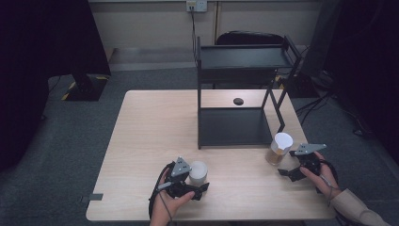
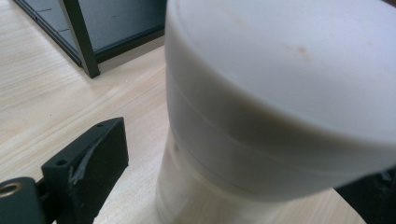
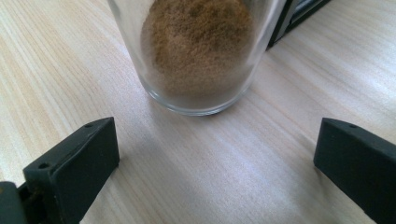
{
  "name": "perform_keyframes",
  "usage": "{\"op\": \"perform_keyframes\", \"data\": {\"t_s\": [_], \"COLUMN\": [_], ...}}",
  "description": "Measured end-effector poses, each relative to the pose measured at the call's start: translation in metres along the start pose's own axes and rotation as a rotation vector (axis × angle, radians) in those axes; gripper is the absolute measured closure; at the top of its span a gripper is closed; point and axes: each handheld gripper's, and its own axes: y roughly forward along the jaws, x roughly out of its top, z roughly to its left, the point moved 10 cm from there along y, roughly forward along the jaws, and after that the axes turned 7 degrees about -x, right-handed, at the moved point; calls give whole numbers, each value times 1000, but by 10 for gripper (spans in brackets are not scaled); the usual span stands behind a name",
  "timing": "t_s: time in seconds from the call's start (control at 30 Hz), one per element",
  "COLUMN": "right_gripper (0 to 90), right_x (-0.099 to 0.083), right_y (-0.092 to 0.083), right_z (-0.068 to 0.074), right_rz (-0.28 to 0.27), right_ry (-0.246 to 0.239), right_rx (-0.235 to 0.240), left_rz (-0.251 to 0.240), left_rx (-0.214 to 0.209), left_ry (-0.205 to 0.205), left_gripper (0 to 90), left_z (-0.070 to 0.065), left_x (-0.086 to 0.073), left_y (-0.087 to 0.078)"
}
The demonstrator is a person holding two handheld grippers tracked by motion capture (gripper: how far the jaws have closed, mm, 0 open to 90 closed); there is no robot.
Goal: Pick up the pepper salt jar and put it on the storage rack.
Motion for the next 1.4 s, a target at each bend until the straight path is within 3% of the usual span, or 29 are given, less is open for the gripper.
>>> {"op": "perform_keyframes", "data": {"t_s": [0.5, 0.67, 0.83, 1.07, 1.4], "right_gripper": [0, 0, 0, 0, 0], "right_x": [0, 0, 0, 0, 0], "right_y": [0, 0, 0, 0, 0], "right_z": [0, 0, 0, 0, 0], "right_rz": [0, 0, 0, 0, 0], "right_ry": [0, 0, 0, 0, 1], "right_rx": [0, 0, 0, 0, -1], "left_rz": [1, -5, -14, 11, 15], "left_rx": [-11, -11, -8, 27, 23], "left_ry": [20, 9, 25, 58, 39], "left_gripper": [167, 227, 298, 331, 341], "left_z": [-3, -3, -4, -8, -6], "left_x": [5, 6, 7, 11, 16], "left_y": [10, 11, 11, 12, 14]}}
